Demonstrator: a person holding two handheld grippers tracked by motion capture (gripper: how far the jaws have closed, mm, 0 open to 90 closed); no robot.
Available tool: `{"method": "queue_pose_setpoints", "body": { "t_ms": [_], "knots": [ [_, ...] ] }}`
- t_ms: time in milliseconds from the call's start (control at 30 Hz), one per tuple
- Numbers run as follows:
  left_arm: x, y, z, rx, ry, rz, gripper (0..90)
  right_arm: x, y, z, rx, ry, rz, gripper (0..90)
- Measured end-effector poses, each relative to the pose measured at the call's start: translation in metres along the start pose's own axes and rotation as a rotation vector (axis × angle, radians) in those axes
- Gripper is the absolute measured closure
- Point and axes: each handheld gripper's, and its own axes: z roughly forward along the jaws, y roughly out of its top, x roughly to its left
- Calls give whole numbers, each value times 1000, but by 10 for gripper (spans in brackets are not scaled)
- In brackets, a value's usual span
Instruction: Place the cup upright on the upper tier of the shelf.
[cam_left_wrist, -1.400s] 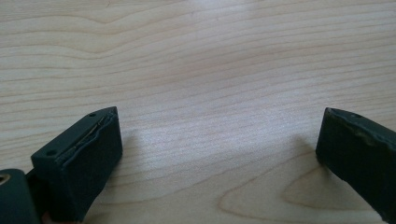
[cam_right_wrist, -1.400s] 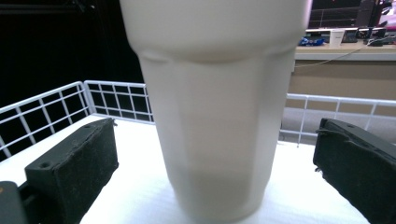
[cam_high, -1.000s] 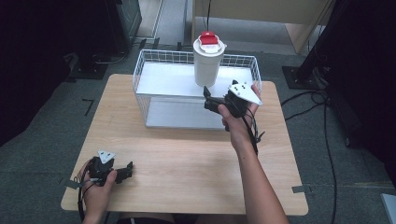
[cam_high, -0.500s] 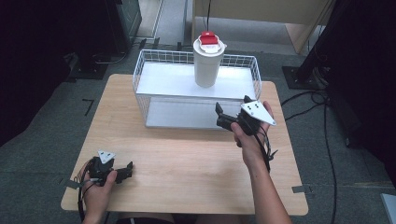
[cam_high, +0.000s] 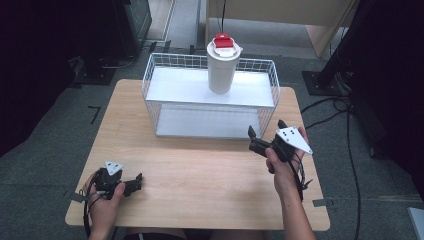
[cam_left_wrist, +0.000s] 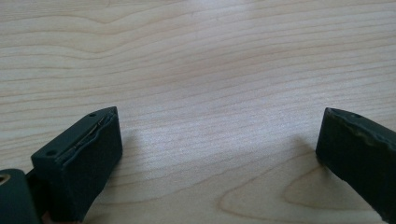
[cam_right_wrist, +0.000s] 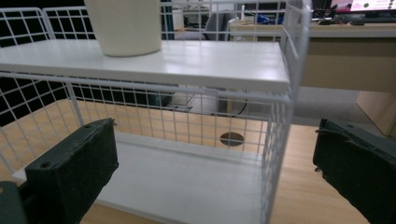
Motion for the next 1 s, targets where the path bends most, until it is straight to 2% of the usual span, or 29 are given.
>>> {"method": "queue_pose_setpoints", "body": {
  "t_ms": [200, 267, 400, 700, 800, 1000],
  "knots": [
    [0, 0, 0, 2, 0, 2, 9, -19, -20, -15, 28, -43, 18, 0],
    [0, 0, 0, 2, 0, 2, 9, -22, -23, -17, 32, -47, 23, 0],
    [0, 0, 0, 2, 0, 1, 9, -36, -39, -28, 49, -58, 43, 0],
    [0, 0, 0, 1, 0, 1, 9, -51, -65, -43, 98, -101, 53, 0],
    [0, 0, 0, 2, 0, 0, 9, -56, -76, -49, 132, -119, 41, 0],
    [0, 0, 0, 2, -1, 1, 9, -62, -91, -55, 183, -144, 52, 0]
  ]
}}
